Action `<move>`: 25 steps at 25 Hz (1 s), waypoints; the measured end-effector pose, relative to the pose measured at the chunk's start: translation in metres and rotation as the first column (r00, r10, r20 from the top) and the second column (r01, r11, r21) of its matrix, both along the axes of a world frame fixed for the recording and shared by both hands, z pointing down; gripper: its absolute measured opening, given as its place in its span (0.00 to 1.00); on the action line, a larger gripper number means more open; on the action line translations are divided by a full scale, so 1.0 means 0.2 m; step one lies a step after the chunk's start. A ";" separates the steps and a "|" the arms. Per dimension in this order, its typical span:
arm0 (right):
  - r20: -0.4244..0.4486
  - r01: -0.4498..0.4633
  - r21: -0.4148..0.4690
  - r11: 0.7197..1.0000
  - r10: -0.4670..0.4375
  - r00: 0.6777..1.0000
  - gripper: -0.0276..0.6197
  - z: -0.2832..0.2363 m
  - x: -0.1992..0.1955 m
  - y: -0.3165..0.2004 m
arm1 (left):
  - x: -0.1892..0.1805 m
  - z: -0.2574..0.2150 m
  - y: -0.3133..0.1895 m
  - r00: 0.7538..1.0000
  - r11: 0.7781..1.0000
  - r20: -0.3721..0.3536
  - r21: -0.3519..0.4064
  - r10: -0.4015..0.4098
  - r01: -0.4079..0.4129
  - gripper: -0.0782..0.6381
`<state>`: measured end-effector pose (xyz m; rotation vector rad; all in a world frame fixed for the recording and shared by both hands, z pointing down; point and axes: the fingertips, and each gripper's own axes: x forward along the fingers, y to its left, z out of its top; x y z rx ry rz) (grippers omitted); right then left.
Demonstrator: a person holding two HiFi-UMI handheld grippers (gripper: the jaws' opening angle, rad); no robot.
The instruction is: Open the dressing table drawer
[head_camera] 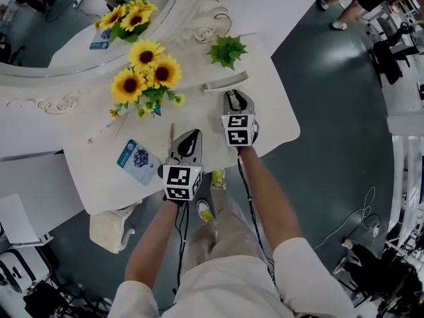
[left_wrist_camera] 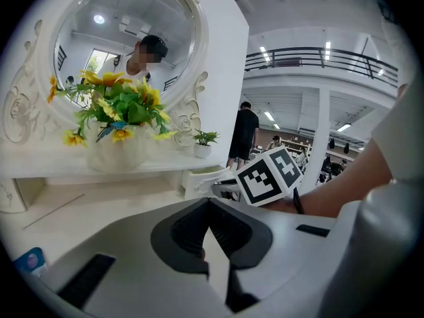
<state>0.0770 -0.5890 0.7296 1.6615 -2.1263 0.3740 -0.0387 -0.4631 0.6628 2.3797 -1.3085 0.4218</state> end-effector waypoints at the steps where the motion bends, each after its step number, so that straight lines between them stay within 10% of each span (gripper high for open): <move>1: -0.001 0.001 0.002 1.000 -0.001 1.000 0.20 0.00 0.00 0.00 | 0.00 0.00 0.00 1.000 1.000 0.000 0.001 0.001 -0.001 0.12; 25: 0.025 -0.021 -0.018 1.000 0.022 0.999 0.20 0.00 0.02 0.10 | 0.03 -0.01 0.07 1.000 1.000 0.006 -0.002 0.004 -0.004 0.12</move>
